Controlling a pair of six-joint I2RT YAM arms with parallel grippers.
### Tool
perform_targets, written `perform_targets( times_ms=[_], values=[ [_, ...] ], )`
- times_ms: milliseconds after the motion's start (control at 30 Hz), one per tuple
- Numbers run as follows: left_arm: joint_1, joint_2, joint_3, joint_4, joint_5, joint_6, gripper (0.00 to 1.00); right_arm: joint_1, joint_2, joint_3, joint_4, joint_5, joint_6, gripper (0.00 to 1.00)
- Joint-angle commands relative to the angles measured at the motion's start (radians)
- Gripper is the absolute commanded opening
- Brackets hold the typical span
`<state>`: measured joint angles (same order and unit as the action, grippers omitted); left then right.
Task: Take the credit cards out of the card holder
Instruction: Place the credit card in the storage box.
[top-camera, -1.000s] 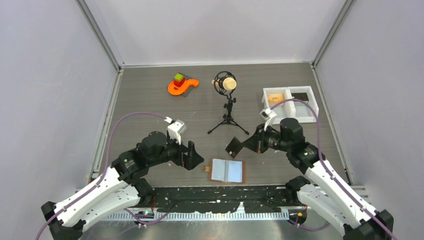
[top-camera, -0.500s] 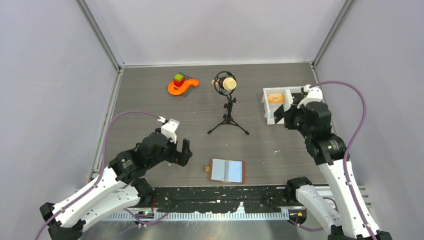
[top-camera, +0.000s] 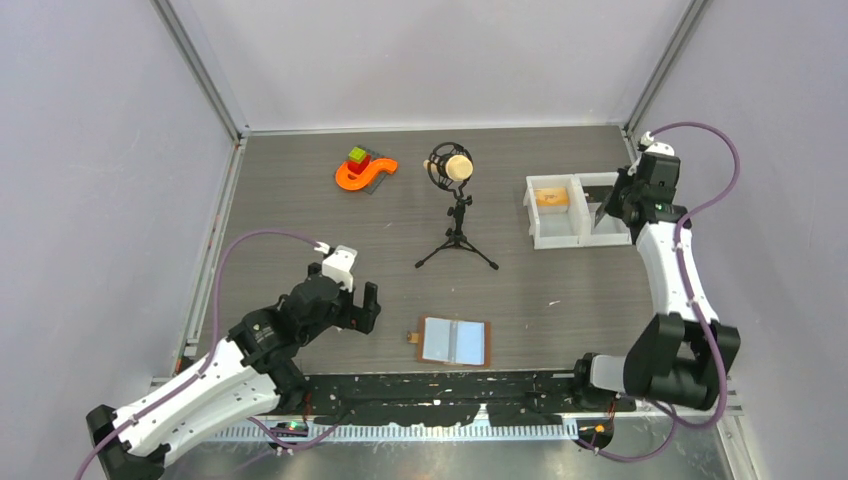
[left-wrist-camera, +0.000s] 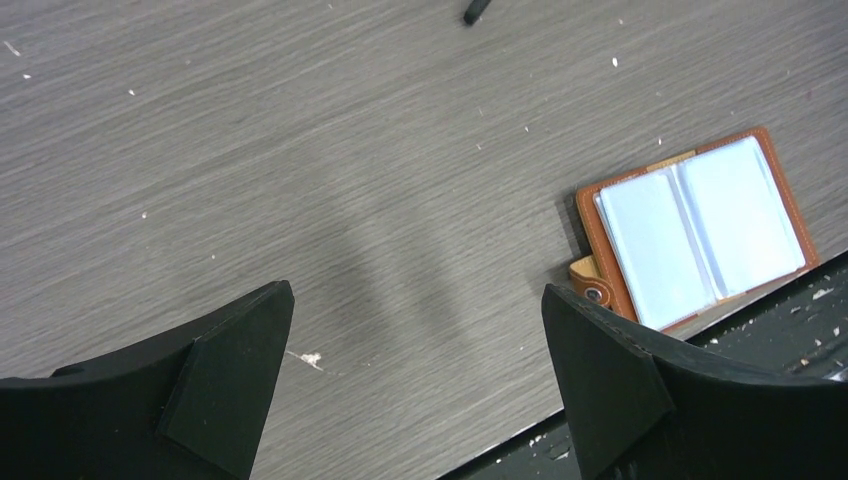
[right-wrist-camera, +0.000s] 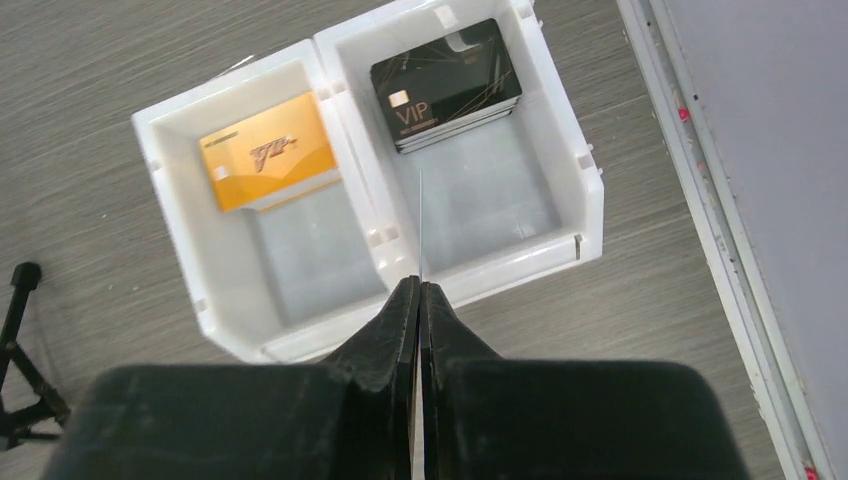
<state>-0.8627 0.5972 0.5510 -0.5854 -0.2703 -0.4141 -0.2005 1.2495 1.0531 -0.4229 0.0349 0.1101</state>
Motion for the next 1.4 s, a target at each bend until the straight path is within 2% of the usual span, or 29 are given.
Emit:
perform_targets(
  times_ms=[0, 300, 767, 1233, 1367],
  values=[
    [-0.002, -0.040, -0.004, 0.074, -0.062, 0.008, 1.00, -0.064, 0.086, 0.077, 0.148, -0.138, -0.032, 0.05],
    [-0.002, -0.052, 0.016, 0.045, -0.104, -0.003, 1.00, -0.117, 0.263, 0.126, 0.287, -0.243, -0.055, 0.05],
    [-0.002, 0.013, 0.054, 0.047, -0.134, -0.002, 1.00, -0.176, 0.398, 0.174, 0.365, -0.403, -0.036, 0.07],
    [-0.002, 0.022, 0.068, 0.040, -0.148, 0.001, 1.00, -0.192, 0.485, 0.202, 0.381, -0.430, -0.023, 0.12],
    [-0.002, 0.018, 0.068, 0.039, -0.149, -0.001, 1.00, -0.196, 0.502, 0.208, 0.383, -0.424, -0.021, 0.16]
  ],
)
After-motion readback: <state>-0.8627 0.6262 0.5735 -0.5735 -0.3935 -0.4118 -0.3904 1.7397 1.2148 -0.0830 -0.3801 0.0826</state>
